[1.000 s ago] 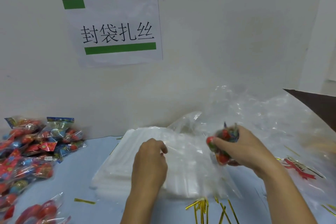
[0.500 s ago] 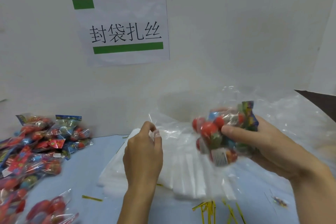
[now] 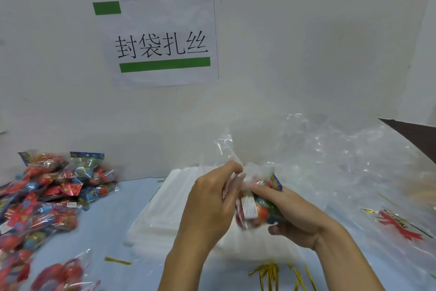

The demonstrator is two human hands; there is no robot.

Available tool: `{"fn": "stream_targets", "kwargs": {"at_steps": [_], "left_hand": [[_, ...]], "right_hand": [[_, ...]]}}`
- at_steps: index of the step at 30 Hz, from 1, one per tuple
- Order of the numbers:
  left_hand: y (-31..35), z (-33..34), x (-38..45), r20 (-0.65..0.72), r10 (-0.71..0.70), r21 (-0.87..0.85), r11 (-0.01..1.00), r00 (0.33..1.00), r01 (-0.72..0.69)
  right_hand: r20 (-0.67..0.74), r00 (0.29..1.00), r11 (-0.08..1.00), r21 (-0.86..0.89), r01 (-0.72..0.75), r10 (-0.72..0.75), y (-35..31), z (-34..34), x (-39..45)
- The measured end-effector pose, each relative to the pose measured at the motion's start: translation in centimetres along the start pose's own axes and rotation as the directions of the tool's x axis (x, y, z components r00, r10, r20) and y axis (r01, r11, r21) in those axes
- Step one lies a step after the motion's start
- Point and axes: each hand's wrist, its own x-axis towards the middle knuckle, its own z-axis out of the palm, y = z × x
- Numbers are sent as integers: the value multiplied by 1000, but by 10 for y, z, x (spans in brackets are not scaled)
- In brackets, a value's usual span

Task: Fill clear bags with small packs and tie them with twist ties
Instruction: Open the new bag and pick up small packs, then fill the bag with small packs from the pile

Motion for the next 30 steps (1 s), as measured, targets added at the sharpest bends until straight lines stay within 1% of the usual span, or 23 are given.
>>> {"fn": "stream_targets", "kwargs": {"at_steps": [1, 3, 5, 6, 8, 11, 14, 17, 19, 20, 21, 22, 23, 24, 25, 26, 27, 29, 30], "left_hand": [[0, 1, -1, -6, -1, 28, 1000, 1000, 1], [0, 7, -3, -8, -41, 120, 992, 999, 41], [-1, 14, -6, 21, -140, 190, 973, 990, 133], [0, 17, -6, 34, -200, 206, 960, 979, 189], [2, 22, -7, 38, -291, 228, 934, 956, 276], [3, 23, -8, 39, -340, 267, 910, 940, 318], [3, 27, -11, 62, -403, 272, 887, 913, 373], [7, 32, -14, 130, -435, 253, 883, 891, 395], [14, 32, -13, 215, -421, 237, 898, 881, 371], [18, 31, -12, 249, -401, 227, 909, 881, 350], [21, 30, -12, 265, -372, 216, 922, 889, 321], [25, 29, -10, 262, -339, 207, 934, 904, 291], [28, 28, -9, 233, -311, 207, 942, 922, 266], [31, 28, -8, 191, -310, 200, 941, 931, 273], [33, 27, -6, 153, -338, 173, 934, 929, 311], [32, 27, -4, 120, -379, 150, 921, 918, 360], [29, 27, -2, 71, -384, 149, 917, 921, 371], [21, 24, 0, -12, -338, 183, 924, 941, 335], [17, 21, 1, -34, -318, 159, 934, 947, 319]], "right_hand": [[-85, 996, 997, 75, -3, 9, 1, 0, 3], [-225, 974, 972, 234, 39, 15, -1, 3, 5], [-283, 959, 946, 312, 88, 4, -5, 3, 5], [-281, 960, 936, 339, 92, 7, -7, 3, 4], [-222, 974, 917, 396, 54, 38, -9, 3, 0], [-139, 987, 853, 521, 0, 86, -11, -1, -3], [-143, 985, 751, 660, 26, 92, -12, -2, -1], [-232, 966, 624, 773, 114, 111, -9, 3, 6], [-329, 941, 513, 824, 242, 85, -4, 7, 14], [-397, 916, 481, 816, 321, 63, -2, 10, 17], [-463, 886, 481, 783, 394, 29, 0, 13, 21], [-520, 854, 517, 730, 446, -3, 2, 16, 23], [-571, 820, 578, 657, 484, -39, 3, 19, 26], [-607, 791, 642, 575, 508, -82, 4, 21, 28], [-619, 775, 687, 509, 518, -126, 5, 24, 29], [-618, 771, 715, 468, 520, -156, 5, 28, 29], [-603, 778, 732, 448, 513, -177, 5, 31, 29], [-552, 800, 771, 396, 499, -234, 5, 36, 30], [-521, 806, 790, 351, 503, -282, 6, 38, 30]]}}
